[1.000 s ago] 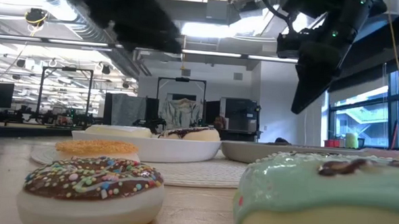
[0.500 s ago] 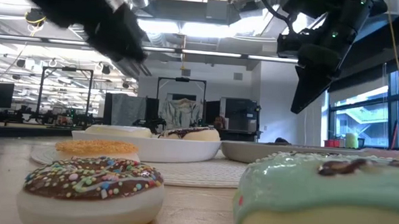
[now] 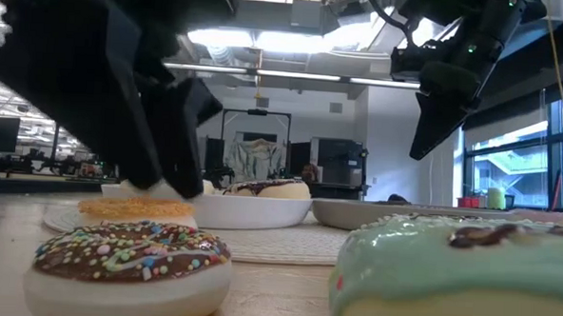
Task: Pick & Place donuts
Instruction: Put the small orange donut on the gray plate
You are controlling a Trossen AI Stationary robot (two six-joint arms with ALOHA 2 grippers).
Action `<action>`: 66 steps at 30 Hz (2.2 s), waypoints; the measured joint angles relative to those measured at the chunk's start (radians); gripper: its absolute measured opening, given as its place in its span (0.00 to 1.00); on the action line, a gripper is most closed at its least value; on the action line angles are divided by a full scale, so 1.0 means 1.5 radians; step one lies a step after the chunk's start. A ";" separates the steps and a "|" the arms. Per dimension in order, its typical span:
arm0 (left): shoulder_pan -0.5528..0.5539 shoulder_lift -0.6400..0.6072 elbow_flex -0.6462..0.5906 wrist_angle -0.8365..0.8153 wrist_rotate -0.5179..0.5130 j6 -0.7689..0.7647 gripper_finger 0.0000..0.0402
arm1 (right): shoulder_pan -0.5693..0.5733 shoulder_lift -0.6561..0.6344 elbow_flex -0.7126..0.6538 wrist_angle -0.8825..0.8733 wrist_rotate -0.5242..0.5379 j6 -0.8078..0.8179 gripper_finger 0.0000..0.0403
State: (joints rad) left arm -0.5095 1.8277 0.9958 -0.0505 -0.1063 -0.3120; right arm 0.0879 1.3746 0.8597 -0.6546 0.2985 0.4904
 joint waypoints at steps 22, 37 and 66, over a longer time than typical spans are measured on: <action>0.000 0.035 0.014 -0.003 0.001 -0.064 0.45 | 0.000 0.000 0.000 -0.002 -0.002 -0.002 0.34; 0.001 0.035 0.014 -0.004 0.043 -0.063 0.19 | 0.000 0.000 0.000 -0.002 0.015 -0.002 0.34; 0.106 -0.106 0.064 -0.010 -0.615 0.074 0.05 | 0.043 0.000 -0.022 0.388 0.123 -0.164 0.34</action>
State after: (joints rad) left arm -0.3503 1.6688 1.0914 -0.0656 -1.0292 -0.2003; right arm 0.1526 1.3743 0.8264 -0.0723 0.4826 0.2438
